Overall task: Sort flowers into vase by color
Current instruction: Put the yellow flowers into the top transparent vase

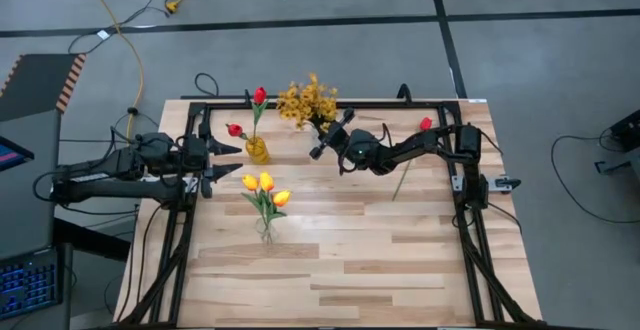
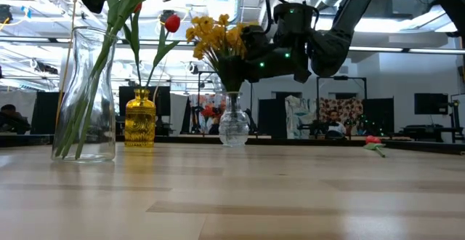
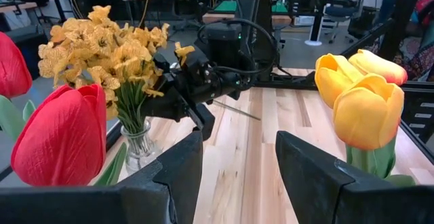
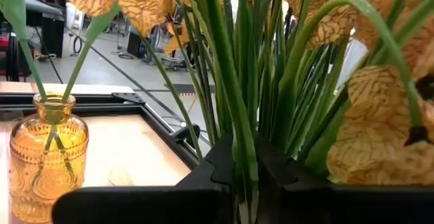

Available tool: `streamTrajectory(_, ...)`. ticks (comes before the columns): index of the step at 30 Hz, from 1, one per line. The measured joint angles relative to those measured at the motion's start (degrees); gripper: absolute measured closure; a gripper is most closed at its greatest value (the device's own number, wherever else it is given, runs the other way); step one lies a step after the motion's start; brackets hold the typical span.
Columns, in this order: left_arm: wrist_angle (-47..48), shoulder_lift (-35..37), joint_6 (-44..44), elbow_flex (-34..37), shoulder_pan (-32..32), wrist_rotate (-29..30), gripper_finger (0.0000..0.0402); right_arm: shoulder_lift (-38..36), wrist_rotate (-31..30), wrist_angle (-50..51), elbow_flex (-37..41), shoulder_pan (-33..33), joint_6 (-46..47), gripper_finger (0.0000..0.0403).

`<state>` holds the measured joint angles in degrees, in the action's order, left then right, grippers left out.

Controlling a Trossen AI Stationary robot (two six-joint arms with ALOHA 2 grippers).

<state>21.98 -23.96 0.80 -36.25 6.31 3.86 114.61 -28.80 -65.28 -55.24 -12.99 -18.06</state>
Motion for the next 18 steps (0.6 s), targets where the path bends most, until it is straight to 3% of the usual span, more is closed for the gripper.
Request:
streamTrajectory(12, 0.00, 0.02, 0.11, 0.00, 0.00, 0.02, 0.0226, 0.00, 0.15, 0.22, 0.00, 0.02, -4.90, 0.0349)
streamTrajectory(18, 0.00, 0.01, 0.11, 0.00, -0.01, 0.01, 0.0226, 0.00, 0.15, 0.23, 0.00, 0.02, -4.92, 0.0321)
